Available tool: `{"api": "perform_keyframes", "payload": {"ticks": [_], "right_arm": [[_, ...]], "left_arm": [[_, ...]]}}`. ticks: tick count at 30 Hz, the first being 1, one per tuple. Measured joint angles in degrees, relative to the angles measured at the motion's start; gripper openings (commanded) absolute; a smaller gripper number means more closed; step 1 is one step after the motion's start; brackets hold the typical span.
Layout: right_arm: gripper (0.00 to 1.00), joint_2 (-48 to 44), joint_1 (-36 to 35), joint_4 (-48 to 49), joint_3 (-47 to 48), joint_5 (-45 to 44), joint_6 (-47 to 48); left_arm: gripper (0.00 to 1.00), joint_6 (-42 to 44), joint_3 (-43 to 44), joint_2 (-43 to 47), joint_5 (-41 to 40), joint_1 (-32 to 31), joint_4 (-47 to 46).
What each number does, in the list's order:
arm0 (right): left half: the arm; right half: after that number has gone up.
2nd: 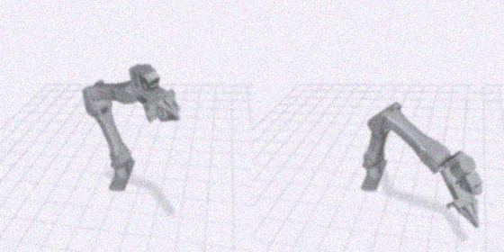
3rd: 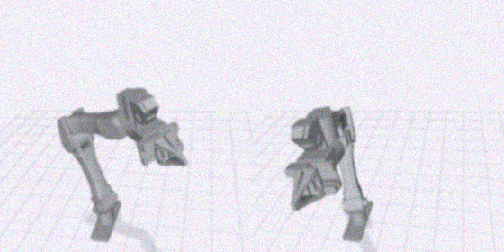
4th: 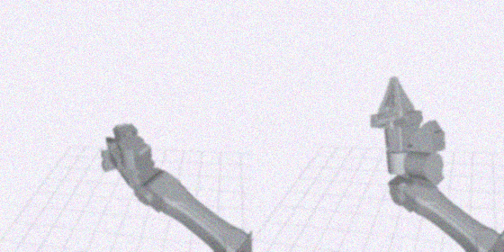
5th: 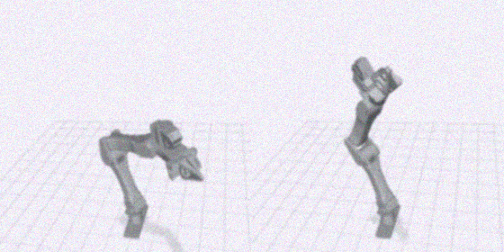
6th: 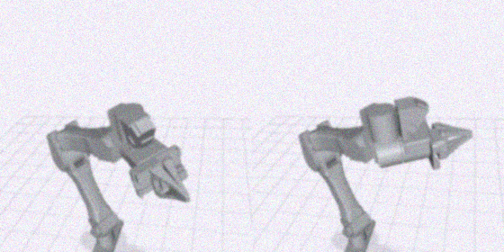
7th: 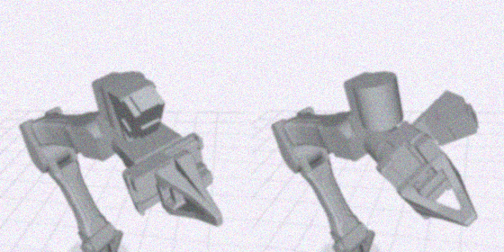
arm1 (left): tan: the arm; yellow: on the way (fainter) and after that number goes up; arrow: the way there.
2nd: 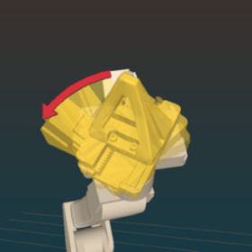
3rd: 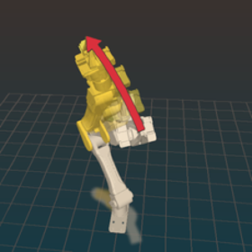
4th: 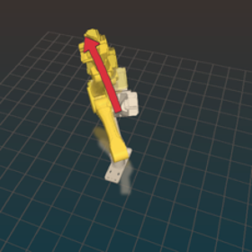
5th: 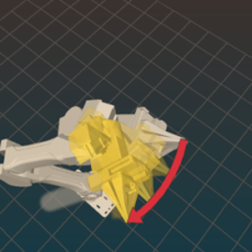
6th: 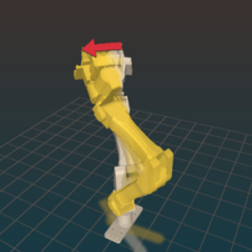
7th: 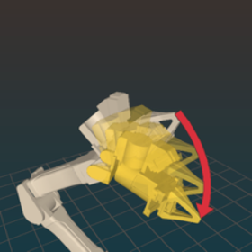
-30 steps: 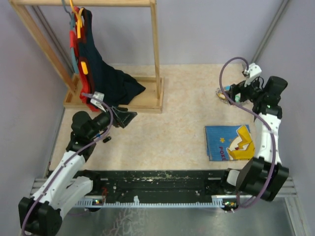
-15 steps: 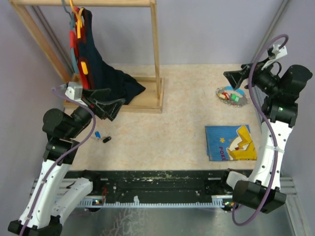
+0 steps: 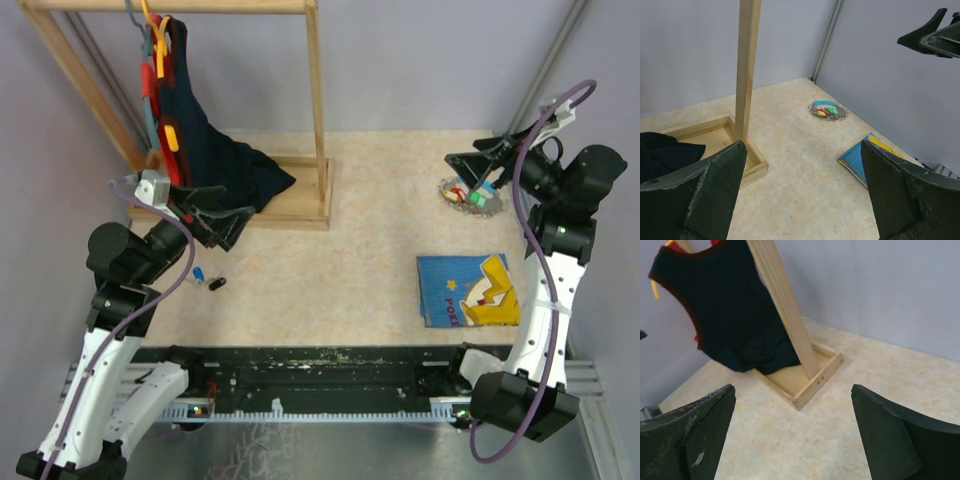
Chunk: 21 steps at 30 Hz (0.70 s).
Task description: Remove the keys from the keyring
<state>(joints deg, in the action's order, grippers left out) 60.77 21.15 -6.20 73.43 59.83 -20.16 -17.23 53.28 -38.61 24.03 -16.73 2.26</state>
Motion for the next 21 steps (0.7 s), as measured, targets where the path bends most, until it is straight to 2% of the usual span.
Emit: {"api": "perform_keyframes", "payload": {"ticks": [6,11,21], "right_arm": [[0.99,-0.7,0.0,11.2,-8.7,2.8,-12.7],[0.99,-0.8,0.0,14.9,-9.7,1.6,-20.7],[0.99,-0.9,0.3,15.9,-9.7,0.3,-21.0]], "left_arm": [[1.00,-1.9,-2.0,0.6,1.3,0.0,-0.4],[1.00,-2.8,-2.1,1.0,1.9,0.0,-0.5],[1.00,-3.4,-3.0,3.6,1.9,0.0,-1.6]]}}
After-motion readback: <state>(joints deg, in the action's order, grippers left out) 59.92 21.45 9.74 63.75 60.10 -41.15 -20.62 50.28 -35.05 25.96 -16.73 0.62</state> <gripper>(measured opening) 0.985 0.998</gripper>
